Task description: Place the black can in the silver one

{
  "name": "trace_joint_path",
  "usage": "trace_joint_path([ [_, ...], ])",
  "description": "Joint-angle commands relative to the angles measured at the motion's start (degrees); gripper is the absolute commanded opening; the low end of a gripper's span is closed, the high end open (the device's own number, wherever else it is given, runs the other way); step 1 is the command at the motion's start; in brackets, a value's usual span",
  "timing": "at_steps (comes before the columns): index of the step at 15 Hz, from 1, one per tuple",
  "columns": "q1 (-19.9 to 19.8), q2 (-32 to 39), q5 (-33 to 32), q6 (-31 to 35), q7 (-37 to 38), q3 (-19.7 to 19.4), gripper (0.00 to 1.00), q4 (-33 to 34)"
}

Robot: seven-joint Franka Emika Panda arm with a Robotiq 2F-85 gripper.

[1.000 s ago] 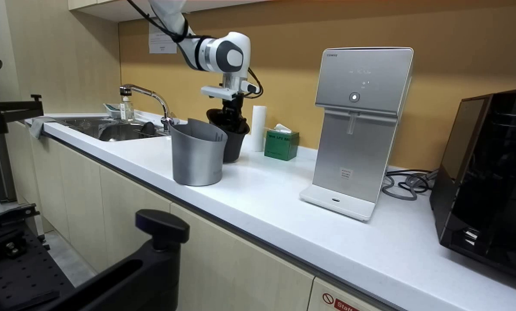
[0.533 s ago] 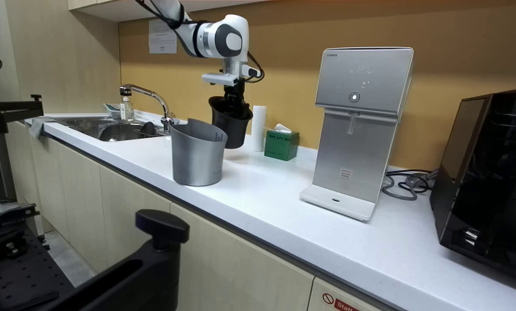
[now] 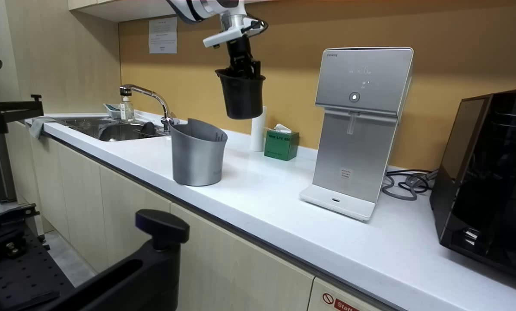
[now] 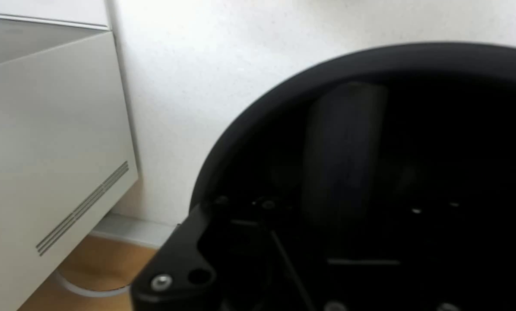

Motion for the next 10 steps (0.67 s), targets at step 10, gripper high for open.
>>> trace_joint_path([
  [10,-2.11,-8.66,-0.22,-15.11,-1.88,0.31,0.01,-3.46],
])
